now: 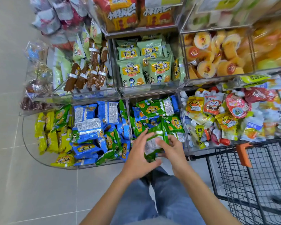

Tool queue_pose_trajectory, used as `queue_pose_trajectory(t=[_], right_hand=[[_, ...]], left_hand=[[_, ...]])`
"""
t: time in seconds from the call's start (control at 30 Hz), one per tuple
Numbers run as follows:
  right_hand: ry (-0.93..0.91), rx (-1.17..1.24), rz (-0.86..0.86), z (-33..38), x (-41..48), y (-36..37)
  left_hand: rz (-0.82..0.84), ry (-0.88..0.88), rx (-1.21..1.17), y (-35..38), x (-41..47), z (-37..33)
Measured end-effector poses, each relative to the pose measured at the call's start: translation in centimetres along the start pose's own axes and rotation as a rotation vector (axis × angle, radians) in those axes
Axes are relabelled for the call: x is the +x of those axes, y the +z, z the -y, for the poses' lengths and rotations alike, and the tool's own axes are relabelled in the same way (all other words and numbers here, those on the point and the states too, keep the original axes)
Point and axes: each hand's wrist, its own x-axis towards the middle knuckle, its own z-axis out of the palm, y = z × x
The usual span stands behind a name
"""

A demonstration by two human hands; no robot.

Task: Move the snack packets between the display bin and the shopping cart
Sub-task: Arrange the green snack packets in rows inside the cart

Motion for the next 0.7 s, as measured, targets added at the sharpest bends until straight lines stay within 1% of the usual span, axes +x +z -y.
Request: queue_pose_trajectory(t=[0.1, 0.2, 0.23, 0.3, 0.37, 0.4, 0.5, 0.57, 0.63, 0.7], right_hand=[[0.032, 0.04, 0.114, 0.9, -0.5, 0.5], [0.013, -0.018, 0.212, 1.2, -0.6, 0.3], [0.002, -0.047, 0.241, 1.2, -0.6, 0.2], [0.004, -0.089, 0.258, 1.1, -0.4, 0.1], [0.062, -0.071, 0.197, 0.8, 0.7, -0.4], [0.123, -0.026, 0.136, 0.5, 1.6, -0.7], [0.344, 0.134, -0.09, -0.5, 4.7, -1.8], [0.465, 0.191, -0.181, -1.1, 7.0, -2.7], [0.518, 0.236, -0.149, -1.4, 9.0, -3.2], [0.511, 0.27, -0.094, -1.3, 10.5, -3.3]], left_hand=[[-0.165, -0.057, -0.107, 0.1, 0.0, -0.4], [-0.228, -0.132, -0.244, -0.4, -0.1, -0.5], [-0.251, -0.193, -0.324, -0.5, -0.2, -0.6], [-0.328, -0.384, -0.514, -0.7, -0.1, -0.8], [-0.402, -0.548, -0.72, -0.9, -0.2, -1.2], [-0.426, -0.595, -0.805, -1.0, -0.3, -1.4], [-0.44, -0.687, -0.981, -1.4, -0.8, -1.2], [-0.423, -0.706, -1.024, -1.5, -1.1, -0.9], [-0.427, -0.729, -1.044, -1.6, -1.0, -0.7], [-0.432, -0.753, -1.018, -1.5, -0.8, -0.5]])
